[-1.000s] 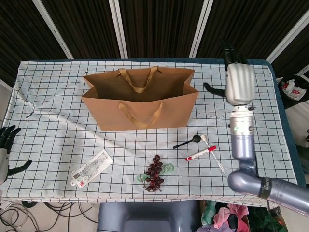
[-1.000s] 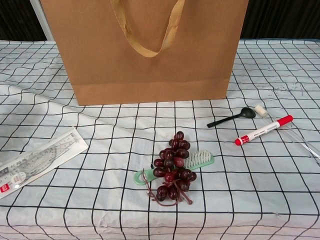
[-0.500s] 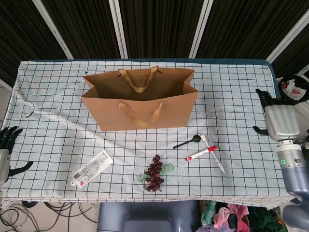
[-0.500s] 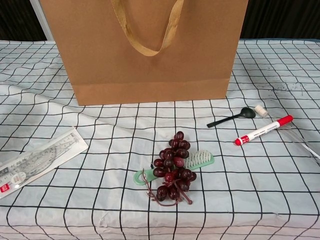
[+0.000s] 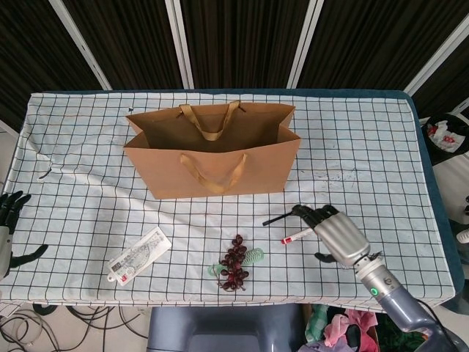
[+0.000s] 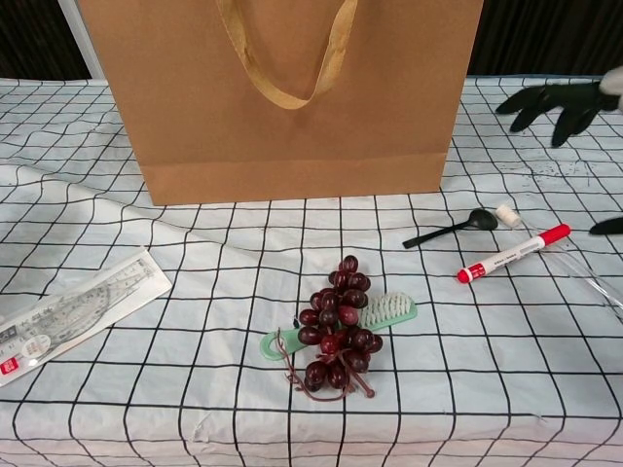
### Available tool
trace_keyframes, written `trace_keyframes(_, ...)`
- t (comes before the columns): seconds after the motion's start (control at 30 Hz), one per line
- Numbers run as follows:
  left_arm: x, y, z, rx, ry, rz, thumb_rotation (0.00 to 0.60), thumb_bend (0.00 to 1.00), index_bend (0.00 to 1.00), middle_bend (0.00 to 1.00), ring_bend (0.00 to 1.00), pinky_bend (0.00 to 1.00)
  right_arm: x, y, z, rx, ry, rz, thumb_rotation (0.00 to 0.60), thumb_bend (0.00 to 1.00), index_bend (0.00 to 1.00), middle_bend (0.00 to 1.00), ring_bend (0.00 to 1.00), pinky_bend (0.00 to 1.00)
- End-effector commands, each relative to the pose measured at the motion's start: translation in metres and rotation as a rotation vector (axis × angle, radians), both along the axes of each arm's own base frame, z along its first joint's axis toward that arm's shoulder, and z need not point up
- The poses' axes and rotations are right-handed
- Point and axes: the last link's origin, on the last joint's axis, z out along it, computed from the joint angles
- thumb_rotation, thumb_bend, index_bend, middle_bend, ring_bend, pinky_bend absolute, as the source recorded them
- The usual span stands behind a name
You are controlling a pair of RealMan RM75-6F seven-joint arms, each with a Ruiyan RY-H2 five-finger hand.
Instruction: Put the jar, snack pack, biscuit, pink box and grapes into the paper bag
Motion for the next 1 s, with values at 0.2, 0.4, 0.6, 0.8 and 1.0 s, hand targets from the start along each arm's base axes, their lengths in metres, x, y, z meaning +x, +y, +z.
trace_keyframes(0.2, -0.001, 0.000, 0.001, 0.004, -0.001, 0.004, 0.600, 0.07, 0.13, 0.07, 0.00, 0.07, 0.024, 0.021, -0.077, 0.139, -0.007, 0.174, 0.600, 0.10, 0.08, 0.10, 0.20, 0.22)
trace_keyframes(0.4, 0.000, 0.000, -0.002, -0.012, 0.004, 0.001, 0.600, 0.07, 0.13, 0.07, 0.00, 0.07, 0.037, 0.019, -0.096, 0.113, -0.013, 0.243, 0.600, 0.09, 0.08, 0.09, 0.19, 0.22)
trace_keyframes(0.6, -0.001, 0.002, -0.004, -0.014, 0.011, 0.008, 0.600, 0.07, 0.14, 0.07, 0.00, 0.07, 0.060, 0.022, -0.109, 0.107, -0.012, 0.343, 0.600, 0.06, 0.08, 0.09, 0.19, 0.22)
trace_keyframes(0.8, -0.001, 0.001, -0.005, -0.016, 0.014, 0.011, 0.600, 0.07, 0.14, 0.07, 0.00, 0.07, 0.075, 0.021, -0.122, 0.096, 0.026, 0.439, 0.600, 0.05, 0.08, 0.09, 0.19, 0.22)
trace_keyframes(1.0, -0.001, 0.002, -0.005, -0.015, 0.017, 0.016, 0.600, 0.07, 0.14, 0.07, 0.00, 0.07, 0.083, 0.020, -0.136, 0.118, 0.030, 0.464, 0.600, 0.05, 0.08, 0.09, 0.20, 0.22)
